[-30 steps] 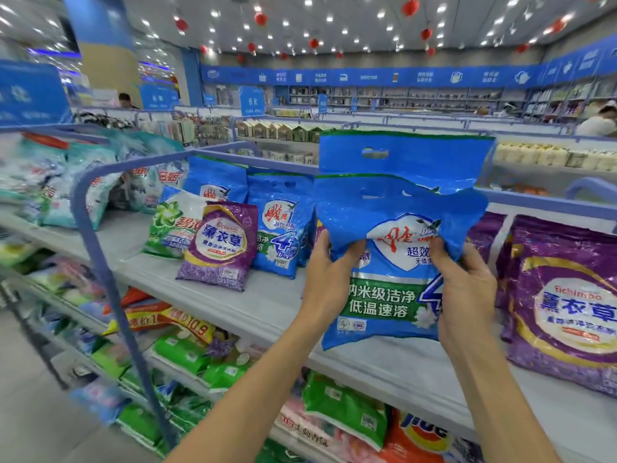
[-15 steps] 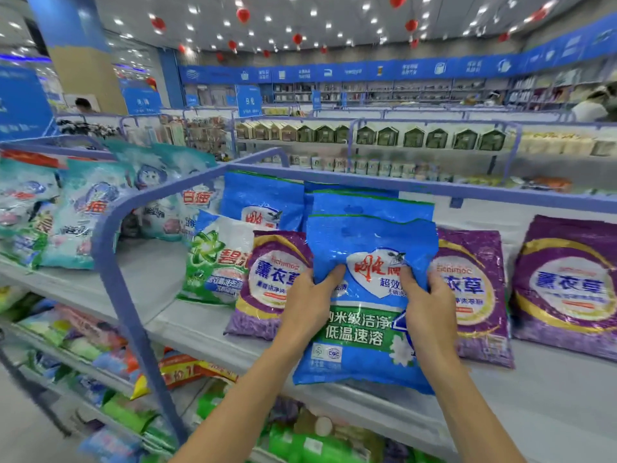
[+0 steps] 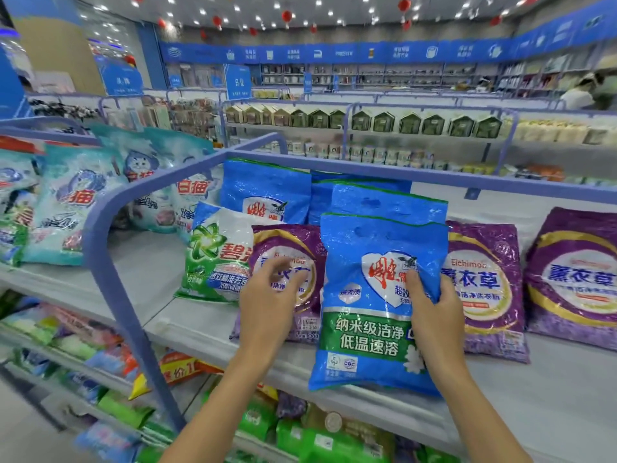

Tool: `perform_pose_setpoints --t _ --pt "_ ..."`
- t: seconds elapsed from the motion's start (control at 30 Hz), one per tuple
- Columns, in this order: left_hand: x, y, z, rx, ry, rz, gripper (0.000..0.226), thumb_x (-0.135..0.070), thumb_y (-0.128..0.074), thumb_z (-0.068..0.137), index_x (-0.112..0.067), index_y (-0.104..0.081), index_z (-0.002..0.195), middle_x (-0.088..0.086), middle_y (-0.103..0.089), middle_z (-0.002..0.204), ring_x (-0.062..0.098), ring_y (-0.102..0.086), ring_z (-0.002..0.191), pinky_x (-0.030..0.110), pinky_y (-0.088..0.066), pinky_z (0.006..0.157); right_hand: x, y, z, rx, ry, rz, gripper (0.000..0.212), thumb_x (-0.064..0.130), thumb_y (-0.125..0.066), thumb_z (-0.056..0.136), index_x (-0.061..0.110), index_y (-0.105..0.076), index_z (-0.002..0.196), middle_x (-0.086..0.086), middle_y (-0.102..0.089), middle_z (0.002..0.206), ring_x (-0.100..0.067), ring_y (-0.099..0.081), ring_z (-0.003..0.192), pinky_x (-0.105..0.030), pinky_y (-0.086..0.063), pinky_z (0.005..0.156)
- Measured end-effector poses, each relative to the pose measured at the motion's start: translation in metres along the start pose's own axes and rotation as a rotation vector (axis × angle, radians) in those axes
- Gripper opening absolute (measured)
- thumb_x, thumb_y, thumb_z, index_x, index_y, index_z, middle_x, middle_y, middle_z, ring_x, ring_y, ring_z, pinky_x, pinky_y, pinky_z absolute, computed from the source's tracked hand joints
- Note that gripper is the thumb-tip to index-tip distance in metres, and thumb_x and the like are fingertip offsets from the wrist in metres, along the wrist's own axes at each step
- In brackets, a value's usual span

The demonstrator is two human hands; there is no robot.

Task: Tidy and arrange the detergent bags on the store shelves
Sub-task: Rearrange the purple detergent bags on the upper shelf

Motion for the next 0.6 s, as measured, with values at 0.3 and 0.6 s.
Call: perform_pose_setpoints --t 0.3,0.6 --pt "0.017 0.014 0.011 -0.077 0.157 0.417 0.081 -0.049 -0.073 0.088 -0.010 -0.038 0.150 0.013 -0.043 0.146 0.035 -0.034 0.135 0.045 -0.032 0.109 -0.002 0.011 -0.004 0.135 -0.060 0.039 0.027 0.051 -0.068 0.093 0.032 -0.072 0.112 0.009 -0.078 0.101 -0.016 -0.075 0.092 -0.042 -0.059 0.081" --pt "0.041 0.028 0.019 -0.007 0.295 0.026 0.038 -0.043 -0.072 0.092 -0.009 -0.067 0.107 0.003 -0.076 0.097 0.025 -0.072 0.094 0.050 -0.059 0.086 -0.003 0.006 -0.012 0.071 -0.083 0.107 0.026 0.046 -0.066 0.096 0.032 -0.070 0.117 0.009 -0.078 0.102 -0.014 -0.074 0.094 -0.038 -0.058 0.078"
Point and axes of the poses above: each hand's wrist, its own z-axis towards the middle knuckle, its own y-axis out of the back of the hand, x = y × z, the point moved 5 cm from there along z, towards the middle knuckle
